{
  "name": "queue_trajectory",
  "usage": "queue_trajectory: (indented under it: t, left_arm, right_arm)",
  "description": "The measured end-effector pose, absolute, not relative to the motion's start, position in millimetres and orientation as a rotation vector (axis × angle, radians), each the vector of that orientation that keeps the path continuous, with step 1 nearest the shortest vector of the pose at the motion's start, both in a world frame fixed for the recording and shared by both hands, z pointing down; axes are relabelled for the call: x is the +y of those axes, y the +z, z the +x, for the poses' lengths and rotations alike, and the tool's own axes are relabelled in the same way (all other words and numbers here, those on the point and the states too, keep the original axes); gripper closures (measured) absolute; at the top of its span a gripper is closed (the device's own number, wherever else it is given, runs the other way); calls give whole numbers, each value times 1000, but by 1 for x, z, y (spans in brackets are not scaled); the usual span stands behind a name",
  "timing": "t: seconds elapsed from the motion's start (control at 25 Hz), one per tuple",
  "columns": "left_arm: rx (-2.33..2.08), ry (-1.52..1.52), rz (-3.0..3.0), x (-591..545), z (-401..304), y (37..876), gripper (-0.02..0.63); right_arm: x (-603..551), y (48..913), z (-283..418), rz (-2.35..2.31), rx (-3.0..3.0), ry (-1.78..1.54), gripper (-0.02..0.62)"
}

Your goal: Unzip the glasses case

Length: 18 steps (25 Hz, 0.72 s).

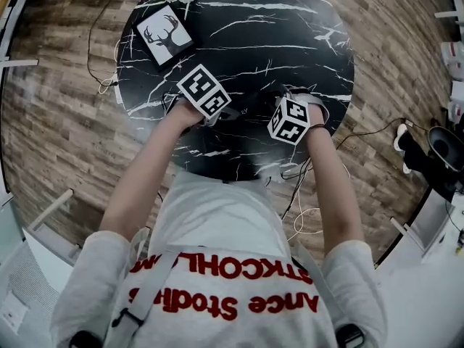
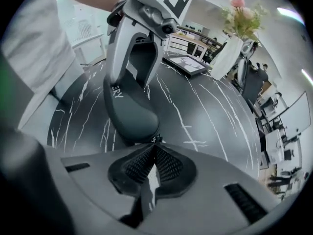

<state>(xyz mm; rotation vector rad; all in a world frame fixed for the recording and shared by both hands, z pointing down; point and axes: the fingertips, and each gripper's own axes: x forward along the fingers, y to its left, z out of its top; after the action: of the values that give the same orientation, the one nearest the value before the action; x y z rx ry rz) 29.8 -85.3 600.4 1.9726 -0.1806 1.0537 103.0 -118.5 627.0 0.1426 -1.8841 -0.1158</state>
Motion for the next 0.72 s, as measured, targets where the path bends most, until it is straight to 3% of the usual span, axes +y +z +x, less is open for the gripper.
queue_trajectory:
  t: [0.2,0.36,0.44,0.56,0.72]
  left_arm:
    - [-170,1038,1984,-87,31,600,365]
    - [-279,934,2031,-94,25,592,370]
    - [-408,821,2038,-108,15,580,465]
    - [-631,620,2083,-140,-4,542,556]
    - [-922,476,2275,-176,-26,473,596]
  right_arm:
    - [-136,628,91,33,-1835,-197,578]
    - [-147,617,102,245,-1847,-93,575]
    - [-158,600,114,439,-1887,-8,577]
    - [-174,554,123,755,-2049,212,578]
    - [-184,472,118,1029,-2305,445,580]
